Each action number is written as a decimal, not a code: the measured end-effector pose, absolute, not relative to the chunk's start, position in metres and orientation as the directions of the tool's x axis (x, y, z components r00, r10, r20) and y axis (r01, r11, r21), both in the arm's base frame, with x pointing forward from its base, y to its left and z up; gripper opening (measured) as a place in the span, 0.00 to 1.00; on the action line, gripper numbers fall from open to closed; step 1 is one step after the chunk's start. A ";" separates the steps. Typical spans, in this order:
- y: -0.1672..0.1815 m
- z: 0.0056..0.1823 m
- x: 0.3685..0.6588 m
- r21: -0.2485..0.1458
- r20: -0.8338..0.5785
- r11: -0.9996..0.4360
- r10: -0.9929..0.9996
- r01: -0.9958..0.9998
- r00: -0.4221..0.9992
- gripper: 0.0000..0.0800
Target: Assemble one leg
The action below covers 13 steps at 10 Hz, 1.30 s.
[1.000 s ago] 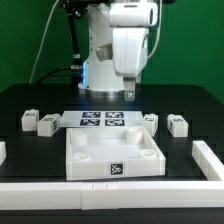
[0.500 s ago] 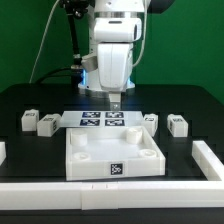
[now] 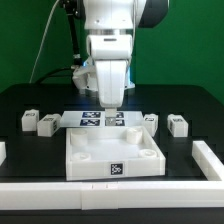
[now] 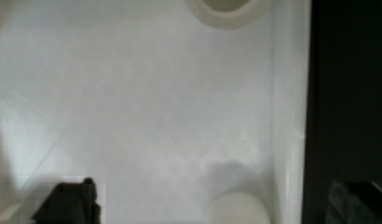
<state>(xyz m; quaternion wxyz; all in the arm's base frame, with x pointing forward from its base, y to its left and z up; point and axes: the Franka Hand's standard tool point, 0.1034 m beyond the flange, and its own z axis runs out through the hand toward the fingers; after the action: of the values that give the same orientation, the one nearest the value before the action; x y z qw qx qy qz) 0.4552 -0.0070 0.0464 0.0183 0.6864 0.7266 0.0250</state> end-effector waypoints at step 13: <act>0.004 0.013 0.435 -0.041 0.020 0.034 0.999 0.999 -0.033 0.32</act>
Offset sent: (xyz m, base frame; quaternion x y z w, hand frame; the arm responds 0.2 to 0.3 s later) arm -0.0056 0.0159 -0.0266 0.0950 -0.0110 0.0028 0.9954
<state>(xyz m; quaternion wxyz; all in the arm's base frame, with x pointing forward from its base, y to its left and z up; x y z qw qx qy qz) 0.4346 0.0035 0.0133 -0.0216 0.6951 0.7185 -0.0079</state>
